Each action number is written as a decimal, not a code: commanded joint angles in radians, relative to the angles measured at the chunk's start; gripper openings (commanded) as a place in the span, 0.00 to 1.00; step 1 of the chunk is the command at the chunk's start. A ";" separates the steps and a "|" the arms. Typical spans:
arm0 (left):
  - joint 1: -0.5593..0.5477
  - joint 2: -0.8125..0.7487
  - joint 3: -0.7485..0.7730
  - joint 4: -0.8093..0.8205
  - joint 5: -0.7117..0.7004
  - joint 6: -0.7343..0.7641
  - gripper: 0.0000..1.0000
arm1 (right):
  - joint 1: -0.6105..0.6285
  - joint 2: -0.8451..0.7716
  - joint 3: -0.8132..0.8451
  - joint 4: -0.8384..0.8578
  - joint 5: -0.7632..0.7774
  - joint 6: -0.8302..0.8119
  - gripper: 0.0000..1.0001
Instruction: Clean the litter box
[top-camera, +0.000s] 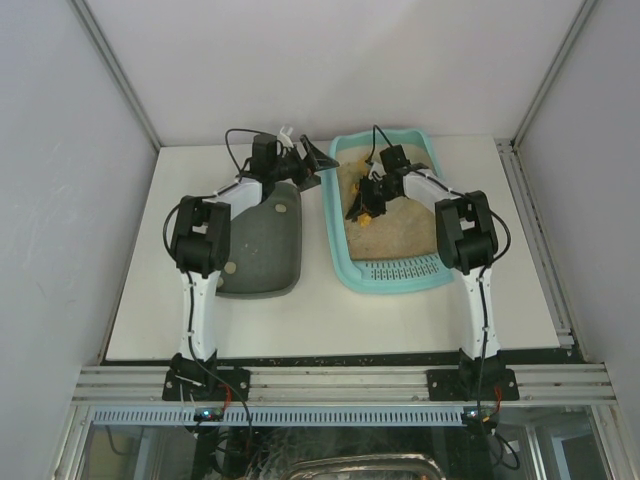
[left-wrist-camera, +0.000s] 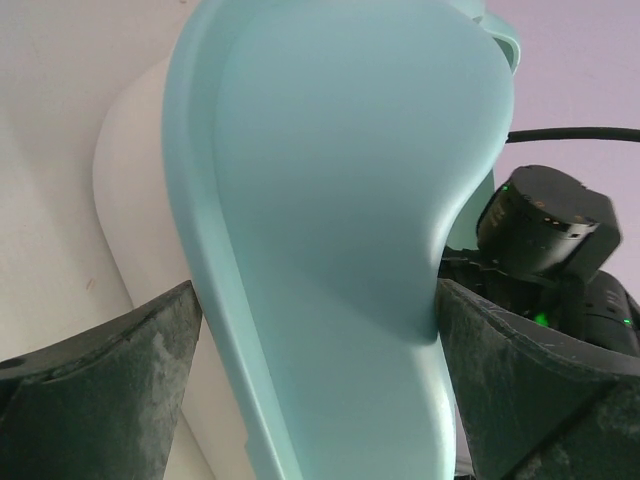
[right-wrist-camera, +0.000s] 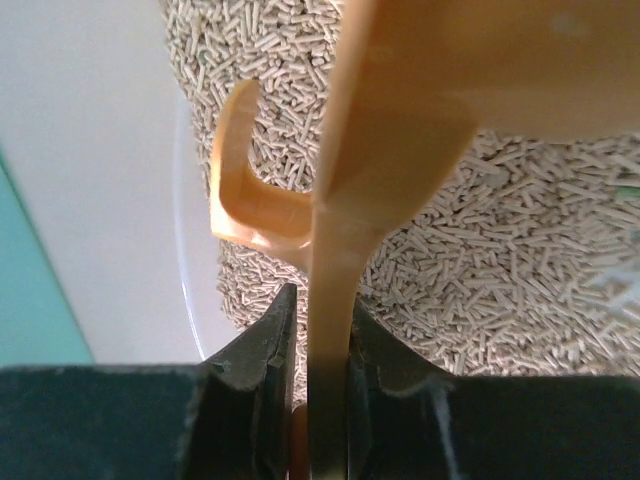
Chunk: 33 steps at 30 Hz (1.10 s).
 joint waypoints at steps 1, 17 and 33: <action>-0.019 -0.051 0.006 -0.035 0.080 0.048 1.00 | 0.024 -0.017 -0.087 0.136 -0.215 0.013 0.00; 0.005 -0.163 -0.083 -0.137 0.074 0.144 1.00 | -0.020 -0.288 -0.353 0.145 -0.066 -0.007 0.00; 0.014 -0.637 -0.256 -0.661 -0.016 0.775 1.00 | -0.072 -0.491 -0.532 0.178 0.008 -0.003 0.00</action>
